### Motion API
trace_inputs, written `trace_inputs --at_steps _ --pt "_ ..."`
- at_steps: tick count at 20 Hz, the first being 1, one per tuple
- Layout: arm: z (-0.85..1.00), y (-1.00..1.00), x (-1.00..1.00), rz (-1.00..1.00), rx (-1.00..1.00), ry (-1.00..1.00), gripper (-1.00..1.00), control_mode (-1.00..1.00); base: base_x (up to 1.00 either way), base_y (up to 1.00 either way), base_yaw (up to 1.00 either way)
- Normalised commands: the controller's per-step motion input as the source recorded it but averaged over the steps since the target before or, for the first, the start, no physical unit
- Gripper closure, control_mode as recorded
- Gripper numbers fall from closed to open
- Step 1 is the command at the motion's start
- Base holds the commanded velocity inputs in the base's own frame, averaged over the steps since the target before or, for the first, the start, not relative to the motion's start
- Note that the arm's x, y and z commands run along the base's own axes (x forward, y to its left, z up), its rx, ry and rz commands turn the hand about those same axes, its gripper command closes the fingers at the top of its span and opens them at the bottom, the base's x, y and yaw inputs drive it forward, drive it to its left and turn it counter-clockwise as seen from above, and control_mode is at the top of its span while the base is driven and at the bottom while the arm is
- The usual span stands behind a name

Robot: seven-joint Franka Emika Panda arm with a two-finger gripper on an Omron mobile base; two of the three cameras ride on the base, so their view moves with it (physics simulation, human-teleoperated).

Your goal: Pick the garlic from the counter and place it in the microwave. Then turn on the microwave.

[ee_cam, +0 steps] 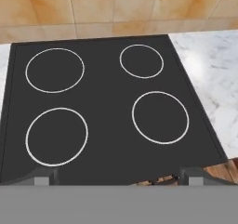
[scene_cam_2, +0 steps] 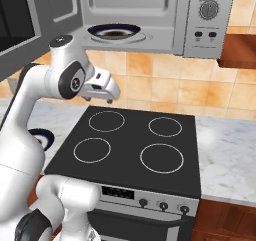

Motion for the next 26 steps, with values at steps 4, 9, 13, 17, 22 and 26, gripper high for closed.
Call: trace_inputs --at_steps 4,9,13,17,22,26 --pt "-0.35 0.0 0.08 -0.02 -0.01 0.0 -1.0 -1.0 0.0 0.0 0.0" --pt "-0.28 0.0 0.18 -0.01 0.0 0.0 -1.0 -1.0 0.0 0.0 0.0" --pt "-0.1 0.0 0.16 0.0 0.02 0.0 -1.0 -1.0 0.0 0.0 0.0" --pt "-0.09 0.0 0.26 0.0 0.04 0.0 -1.0 -1.0 0.0 0.0 0.0" --pt "-0.14 0.0 0.31 0.0 0.06 0.06 -1.0 -1.0 0.0 0.0 0.0" --pt "-0.16 0.0 0.3 0.0 0.04 0.07 -1.0 -1.0 0.0 0.0 0.0"
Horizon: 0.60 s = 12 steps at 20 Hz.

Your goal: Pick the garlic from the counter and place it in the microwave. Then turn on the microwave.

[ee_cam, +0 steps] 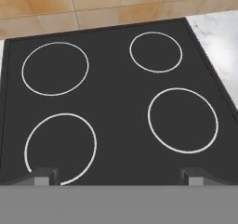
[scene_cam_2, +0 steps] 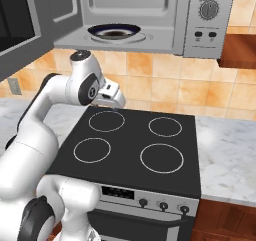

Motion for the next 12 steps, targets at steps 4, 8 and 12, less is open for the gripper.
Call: trace_inputs --at_steps 4,8,12 --pt "-0.14 0.04 0.29 0.0 0.0 0.07 -1.0 -1.0 0.0 0.0 0.0" --pt "-0.2 0.02 0.22 0.0 0.0 0.02 -1.0 -1.0 0.0 0.0 0.0" --pt "-0.28 0.0 0.15 0.0 0.0 0.02 -1.0 -1.0 0.0 0.0 0.0"
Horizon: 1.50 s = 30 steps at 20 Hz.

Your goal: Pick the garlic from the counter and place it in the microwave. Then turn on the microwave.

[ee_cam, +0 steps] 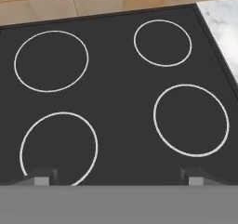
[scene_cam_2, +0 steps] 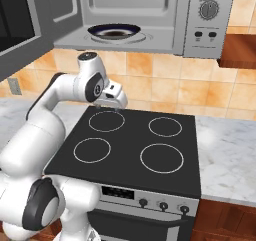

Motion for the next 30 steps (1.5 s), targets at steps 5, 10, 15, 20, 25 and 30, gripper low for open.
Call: trace_inputs --at_steps 5,10,15,20,25,30 --pt "-0.24 0.0 0.03 0.0 0.0 0.09 -1.0 -1.0 0.0 0.0 0.0" --pt "-0.25 0.0 0.12 0.0 0.0 0.06 -1.0 -1.0 0.0 0.0 0.0" --pt "-0.2 0.0 0.11 0.0 0.0 0.05 -1.0 -1.0 0.0 0.0 0.0" --pt "-0.23 0.02 0.1 0.02 0.0 0.0 -1.0 -1.0 0.0 0.0 0.0" --pt "-0.26 0.05 0.11 0.03 0.0 0.0 -1.0 -1.0 0.0 0.0 0.0" --pt "-0.21 0.12 0.09 0.04 0.0 0.0 -1.0 -1.0 0.0 0.0 0.0"
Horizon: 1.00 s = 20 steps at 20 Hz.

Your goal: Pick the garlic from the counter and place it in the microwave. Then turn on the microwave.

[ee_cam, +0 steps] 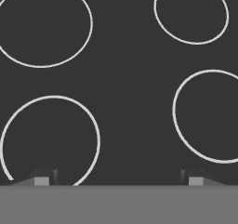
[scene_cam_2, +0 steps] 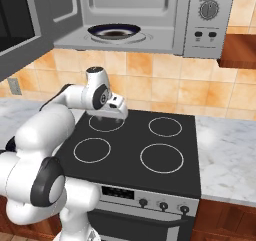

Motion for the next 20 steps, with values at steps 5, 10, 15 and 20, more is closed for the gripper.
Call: trace_inputs --at_steps 5,10,15,20 --pt "-0.1 0.17 0.01 0.07 0.0 0.0 -1.0 -1.0 0.0 0.0 0.0" --pt "-0.1 0.15 0.01 0.11 0.02 0.0 -1.0 -1.0 0.0 0.0 0.0" --pt "-0.12 0.18 0.0 0.14 0.02 0.0 -1.0 -1.0 0.0 0.0 0.0" --pt "-0.06 0.22 0.0 0.14 0.02 0.0 -1.0 -1.0 0.0 0.0 0.0"
